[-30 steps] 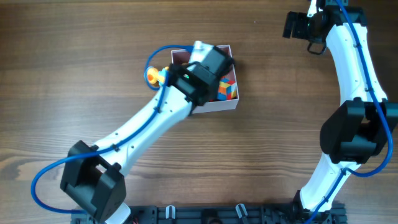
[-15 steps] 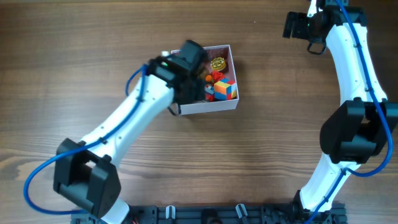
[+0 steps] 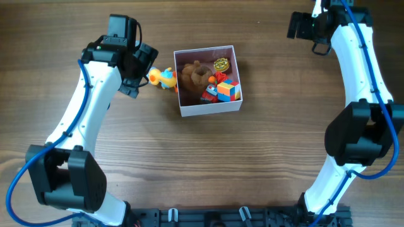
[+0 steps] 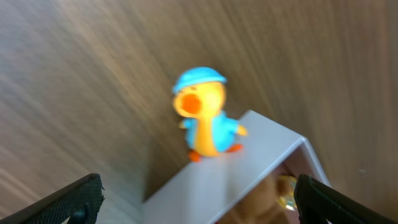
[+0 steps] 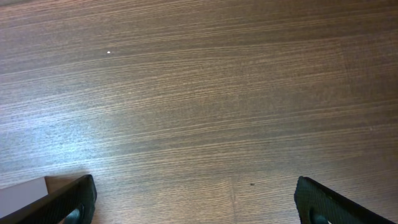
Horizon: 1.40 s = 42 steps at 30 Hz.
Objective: Pack container
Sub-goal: 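Lower the left gripper and close it on the yellow duck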
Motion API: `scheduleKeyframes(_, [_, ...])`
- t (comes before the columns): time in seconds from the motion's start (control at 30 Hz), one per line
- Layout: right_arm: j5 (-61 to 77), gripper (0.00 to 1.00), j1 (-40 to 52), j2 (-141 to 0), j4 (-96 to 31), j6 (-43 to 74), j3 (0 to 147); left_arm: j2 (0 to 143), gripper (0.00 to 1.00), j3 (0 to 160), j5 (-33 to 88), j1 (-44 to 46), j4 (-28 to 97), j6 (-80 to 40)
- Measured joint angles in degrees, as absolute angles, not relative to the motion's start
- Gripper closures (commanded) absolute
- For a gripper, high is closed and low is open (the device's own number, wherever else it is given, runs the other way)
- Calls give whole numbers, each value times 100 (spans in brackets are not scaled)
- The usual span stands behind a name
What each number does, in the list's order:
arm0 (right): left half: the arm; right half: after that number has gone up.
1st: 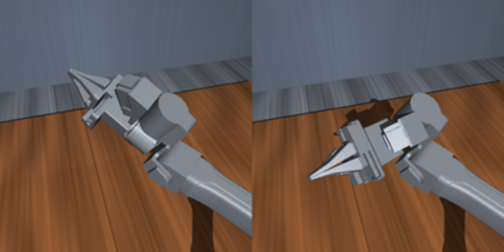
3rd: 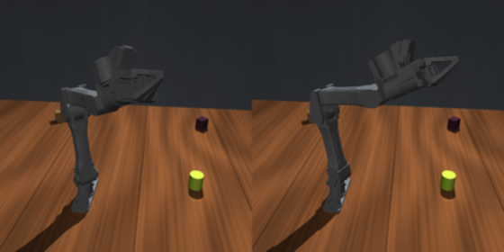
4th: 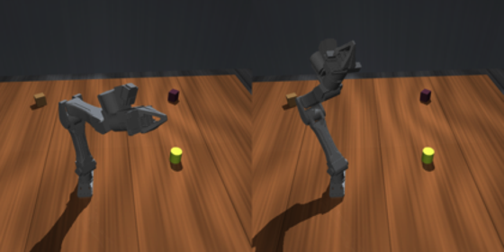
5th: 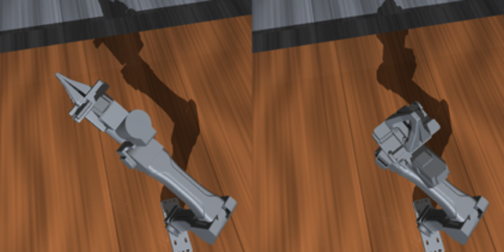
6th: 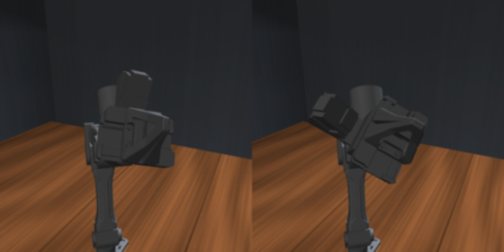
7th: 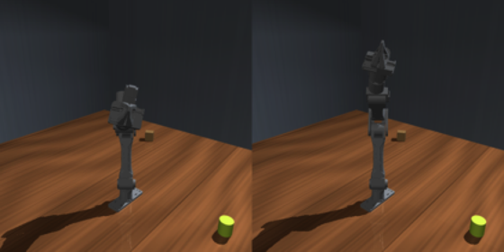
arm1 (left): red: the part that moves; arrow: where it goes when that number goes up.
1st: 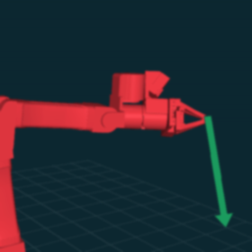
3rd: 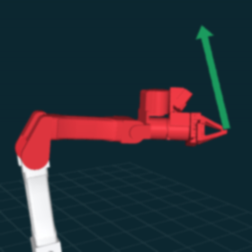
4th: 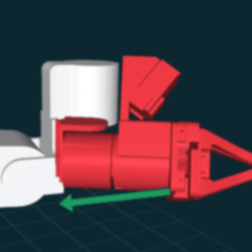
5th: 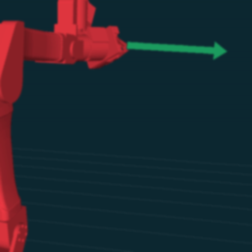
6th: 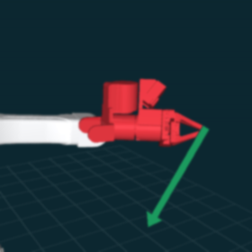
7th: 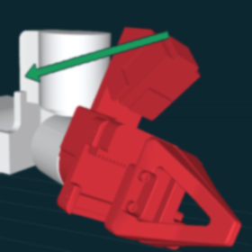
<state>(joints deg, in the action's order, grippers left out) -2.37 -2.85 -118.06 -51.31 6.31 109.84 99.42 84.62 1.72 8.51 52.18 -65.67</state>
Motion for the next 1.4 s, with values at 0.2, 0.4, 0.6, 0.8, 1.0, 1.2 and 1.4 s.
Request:
scheduleKeyframes(0.2, [-237,0,-285,-11806,-5131,633,10984,10285,0,8462,366,862,5225,-7277])
scheduleKeyframes(0.4, [-239,0,-285,-11806,-5131,633,10984,10960,0,8462,443,860,5229,-7428])
scheduleKeyframes(0.6, [-237,0,-285,-11806,-5131,633,10984,11236,1,8462,440,862,5153,-7432])
scheduleKeyframes(0.8, [-237,0,-285,-11806,-5131,633,10984,11469,1,8462,412,862,5094,-7430])
scheduleKeyframes(1.0, [-237,0,-285,-11806,-5133,633,10984,11483,1,8462,283,862,4606,-7249])
scheduleKeyframes(1.2, [-237,0,-285,-11806,-5133,631,10984,11483,1,8462,263,860,4416,-7183])
scheduleKeyframes(1.4, [-237,0,-285,-11806,-5131,633,10984,11563,0,8462,244,862,4296,-7166])
